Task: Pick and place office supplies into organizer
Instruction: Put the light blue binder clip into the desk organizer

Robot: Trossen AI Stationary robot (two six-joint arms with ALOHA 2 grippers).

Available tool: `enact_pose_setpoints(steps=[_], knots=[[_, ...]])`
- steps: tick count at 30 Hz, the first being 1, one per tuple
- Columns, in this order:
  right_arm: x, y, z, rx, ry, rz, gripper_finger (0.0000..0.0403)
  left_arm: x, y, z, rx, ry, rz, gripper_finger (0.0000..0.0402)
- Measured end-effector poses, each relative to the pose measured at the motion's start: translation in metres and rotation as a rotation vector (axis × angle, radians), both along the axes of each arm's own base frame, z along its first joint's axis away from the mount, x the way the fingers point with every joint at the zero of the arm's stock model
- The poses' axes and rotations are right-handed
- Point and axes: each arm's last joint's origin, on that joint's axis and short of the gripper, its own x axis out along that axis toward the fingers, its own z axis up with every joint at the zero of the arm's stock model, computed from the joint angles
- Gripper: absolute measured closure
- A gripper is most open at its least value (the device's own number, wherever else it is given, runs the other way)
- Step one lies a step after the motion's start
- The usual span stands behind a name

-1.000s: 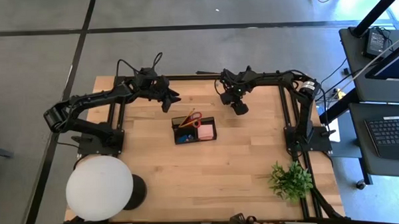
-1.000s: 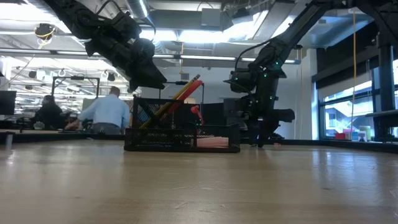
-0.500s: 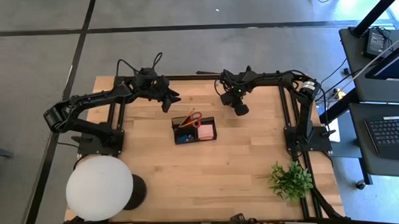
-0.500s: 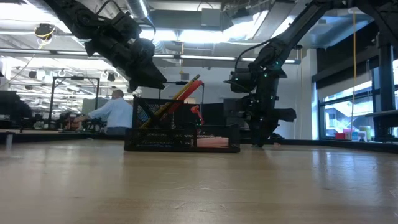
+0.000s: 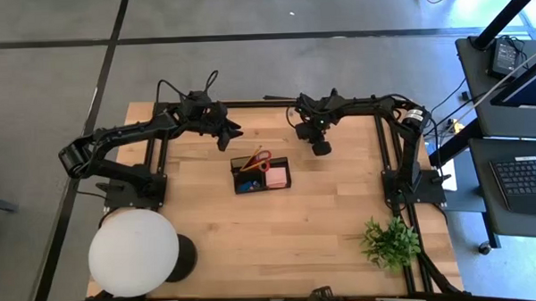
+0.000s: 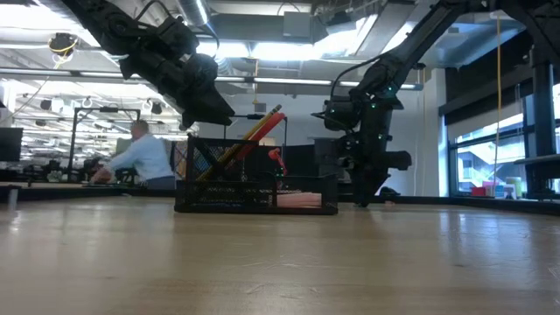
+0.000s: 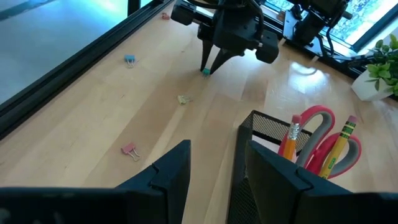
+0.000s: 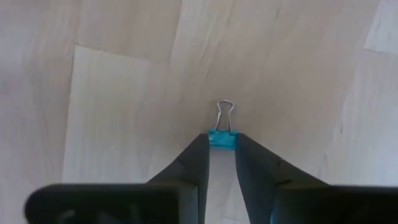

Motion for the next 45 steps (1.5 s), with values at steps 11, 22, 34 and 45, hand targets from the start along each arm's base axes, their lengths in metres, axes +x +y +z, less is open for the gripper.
enact_pose_setpoints(steps=[11,22,34,45], knots=[[0.000,0.000,0.001,0.004,-0.002,-0.031,0.0339,0.000,0.000,0.000,0.000,0.000,0.000,0.0255],[0.024,-0.006,0.056,0.045,0.009,-0.196,0.0339,0.000,0.000,0.000,-0.002,0.003,0.000,0.0255],[0.093,0.057,0.173,-0.115,-0.274,-0.265,0.0337,0.000,0.000,0.000,-0.003,0.003,0.000,0.0255],[0.128,0.164,0.212,-0.002,-0.532,-0.181,0.0336,0.000,0.000,0.000,-0.003,0.003,0.000,0.0255]])
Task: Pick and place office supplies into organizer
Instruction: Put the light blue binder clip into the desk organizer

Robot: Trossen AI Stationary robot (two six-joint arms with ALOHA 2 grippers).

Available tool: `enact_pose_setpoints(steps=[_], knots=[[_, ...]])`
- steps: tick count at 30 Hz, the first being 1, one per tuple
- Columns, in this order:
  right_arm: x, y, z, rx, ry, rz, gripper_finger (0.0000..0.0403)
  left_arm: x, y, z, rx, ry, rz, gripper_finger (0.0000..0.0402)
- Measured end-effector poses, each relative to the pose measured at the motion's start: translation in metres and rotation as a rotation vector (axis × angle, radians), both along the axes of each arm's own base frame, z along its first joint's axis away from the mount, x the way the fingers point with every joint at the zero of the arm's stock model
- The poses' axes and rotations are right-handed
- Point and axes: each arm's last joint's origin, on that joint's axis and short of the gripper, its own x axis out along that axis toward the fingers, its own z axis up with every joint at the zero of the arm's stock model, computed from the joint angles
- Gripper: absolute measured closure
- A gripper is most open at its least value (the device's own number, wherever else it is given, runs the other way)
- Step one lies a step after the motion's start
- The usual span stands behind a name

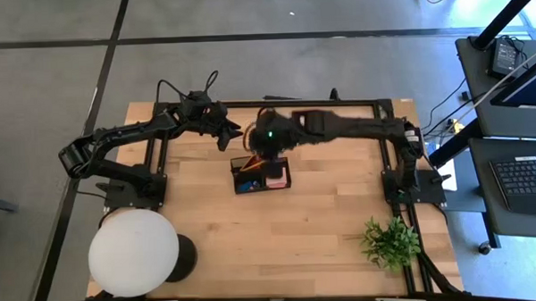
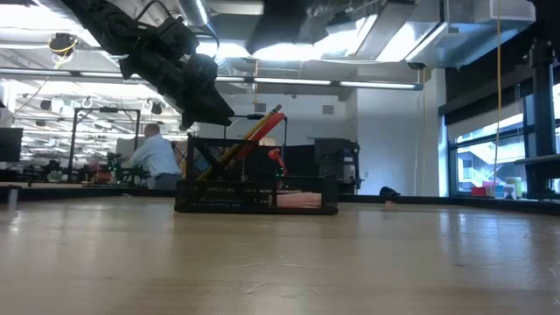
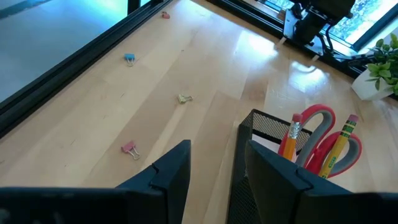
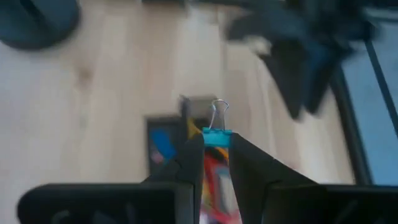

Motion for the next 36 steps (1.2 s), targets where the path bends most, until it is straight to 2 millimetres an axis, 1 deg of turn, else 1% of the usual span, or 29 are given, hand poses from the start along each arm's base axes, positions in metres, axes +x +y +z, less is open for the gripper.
enact_pose_setpoints(steps=[2,4,8,12,14,18,25,30,36], knots=[[0.005,0.016,-0.003,0.002,-0.039,0.012,0.0336,0.000,0.000,0.000,0.000,0.000,0.000,0.0255],[0.010,0.029,-0.011,-0.031,-0.064,-0.010,0.0336,0.000,0.000,0.000,0.001,0.000,0.000,0.0255],[0.014,0.048,-0.031,-0.076,-0.088,-0.051,0.0336,0.000,0.000,0.000,0.000,0.000,0.000,0.0255],[0.016,0.061,-0.063,-0.043,-0.117,-0.054,0.0336,0.000,0.000,0.000,0.000,0.000,0.000,0.0255],[0.017,0.065,-0.079,-0.031,-0.158,-0.054,0.0336,0.000,0.000,0.000,0.000,0.000,0.000,0.0255],[0.014,0.067,-0.111,-0.025,-0.195,-0.053,0.0336,0.000,0.000,0.000,0.000,0.000,0.000,0.0255],[-0.001,0.062,-0.151,0.017,-0.153,-0.113,0.0336,0.000,0.000,0.000,0.000,0.000,0.000,0.0255],[-0.008,0.057,-0.168,0.043,-0.150,-0.151,0.0336,0.000,0.000,0.000,0.000,0.000,0.000,0.0255],[-0.010,0.056,-0.174,0.053,-0.173,-0.160,0.0336,0.000,0.000,0.000,0.000,0.000,0.000,0.0255]])
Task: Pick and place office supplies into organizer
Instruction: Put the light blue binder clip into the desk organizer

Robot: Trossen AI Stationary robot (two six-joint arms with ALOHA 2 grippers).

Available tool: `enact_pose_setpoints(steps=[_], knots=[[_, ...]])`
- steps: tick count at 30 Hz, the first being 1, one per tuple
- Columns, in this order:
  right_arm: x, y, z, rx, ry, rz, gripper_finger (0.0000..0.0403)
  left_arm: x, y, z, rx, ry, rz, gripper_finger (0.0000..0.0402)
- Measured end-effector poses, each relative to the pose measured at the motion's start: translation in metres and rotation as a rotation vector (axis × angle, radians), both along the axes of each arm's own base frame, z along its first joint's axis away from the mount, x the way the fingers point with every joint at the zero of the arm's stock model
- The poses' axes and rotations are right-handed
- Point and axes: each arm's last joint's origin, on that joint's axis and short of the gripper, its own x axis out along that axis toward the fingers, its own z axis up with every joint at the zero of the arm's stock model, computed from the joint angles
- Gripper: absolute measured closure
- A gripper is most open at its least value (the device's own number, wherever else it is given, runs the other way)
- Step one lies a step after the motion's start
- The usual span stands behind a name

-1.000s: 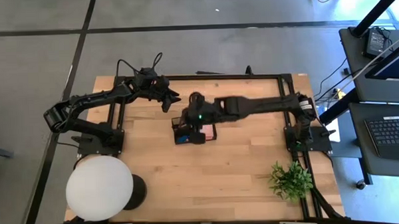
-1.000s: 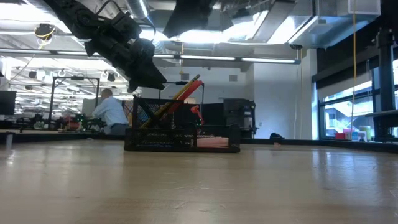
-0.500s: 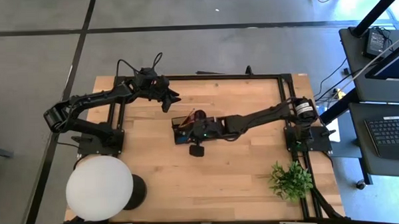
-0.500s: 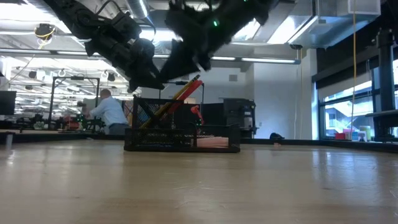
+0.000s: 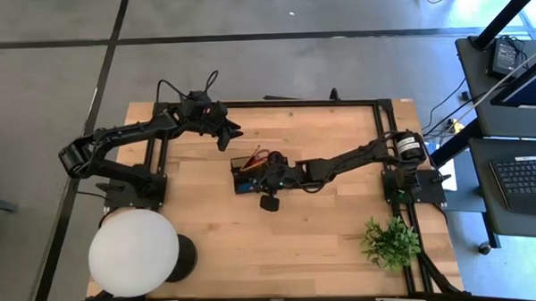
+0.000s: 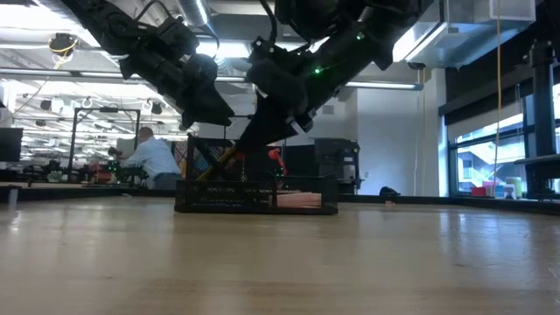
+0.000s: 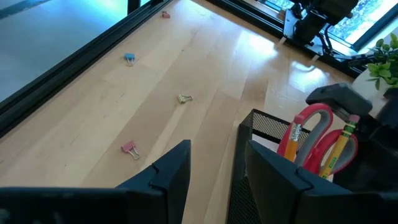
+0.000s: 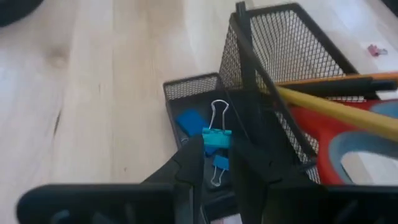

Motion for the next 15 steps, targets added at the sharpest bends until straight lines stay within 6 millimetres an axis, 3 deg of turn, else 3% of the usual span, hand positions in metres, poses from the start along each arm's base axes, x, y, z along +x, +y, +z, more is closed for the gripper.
enact_pose_setpoints(steps=[8,15], knots=[[0.004,-0.005,-0.018,-0.004,0.039,-0.012,0.0336,0.000,0.000,0.000,0.000,0.001,0.000,0.0255],[0.004,-0.005,-0.021,-0.003,0.044,-0.010,0.0335,0.000,0.000,0.000,0.000,0.000,0.000,0.0255]])
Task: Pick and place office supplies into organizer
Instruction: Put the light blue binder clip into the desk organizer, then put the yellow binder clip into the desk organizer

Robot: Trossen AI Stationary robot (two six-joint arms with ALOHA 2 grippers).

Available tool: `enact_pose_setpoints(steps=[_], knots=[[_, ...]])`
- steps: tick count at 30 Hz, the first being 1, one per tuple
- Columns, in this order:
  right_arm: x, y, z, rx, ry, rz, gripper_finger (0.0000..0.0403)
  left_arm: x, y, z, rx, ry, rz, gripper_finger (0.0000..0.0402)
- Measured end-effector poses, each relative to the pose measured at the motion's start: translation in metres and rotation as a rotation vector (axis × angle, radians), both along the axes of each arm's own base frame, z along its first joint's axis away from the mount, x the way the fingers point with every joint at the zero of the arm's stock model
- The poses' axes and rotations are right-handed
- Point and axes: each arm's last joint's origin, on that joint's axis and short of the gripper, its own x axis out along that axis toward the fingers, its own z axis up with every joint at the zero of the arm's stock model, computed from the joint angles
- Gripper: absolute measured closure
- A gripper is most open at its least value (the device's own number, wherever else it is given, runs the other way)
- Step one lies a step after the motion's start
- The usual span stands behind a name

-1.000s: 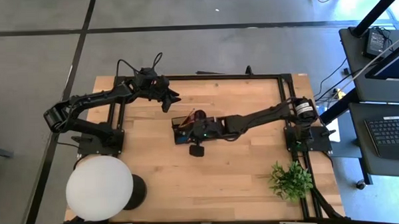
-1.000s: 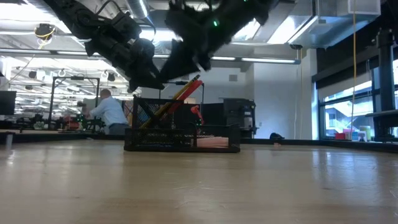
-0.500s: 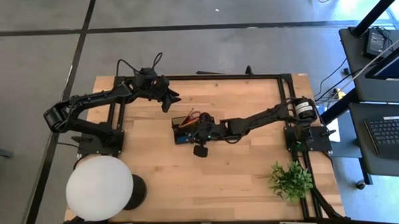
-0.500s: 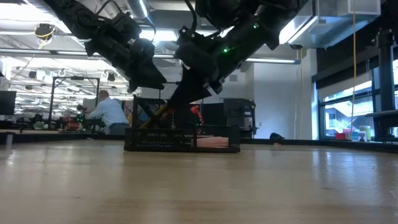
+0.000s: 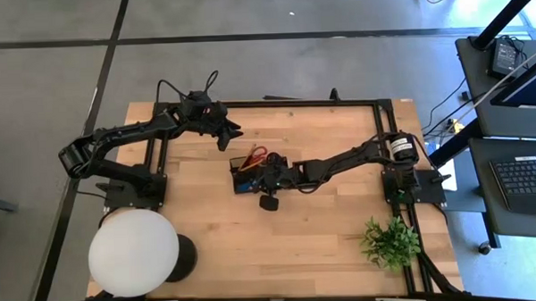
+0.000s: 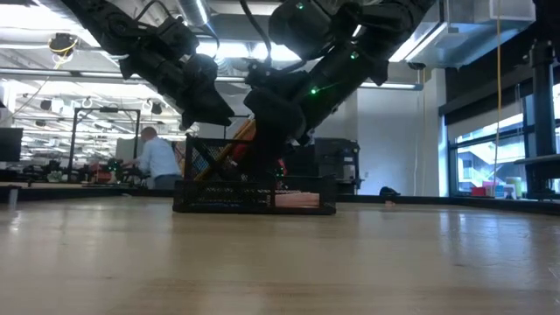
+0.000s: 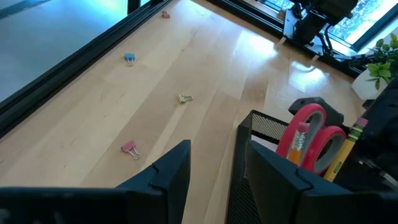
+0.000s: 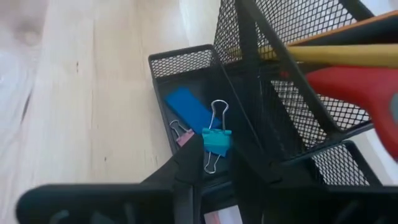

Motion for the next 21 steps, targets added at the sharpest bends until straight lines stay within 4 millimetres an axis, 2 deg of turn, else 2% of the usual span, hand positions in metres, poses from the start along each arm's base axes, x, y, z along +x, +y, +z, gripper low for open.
enact_pose_setpoints(steps=[18,21], knots=[[0.000,0.000,0.000,-0.016,0.012,0.014,0.0279,0.000,0.000,0.000,0.000,0.000,0.000,0.0255],[-0.002,0.000,0.012,-0.003,0.037,0.034,0.0277,0.000,0.000,0.000,0.000,0.000,0.000,0.0255]])
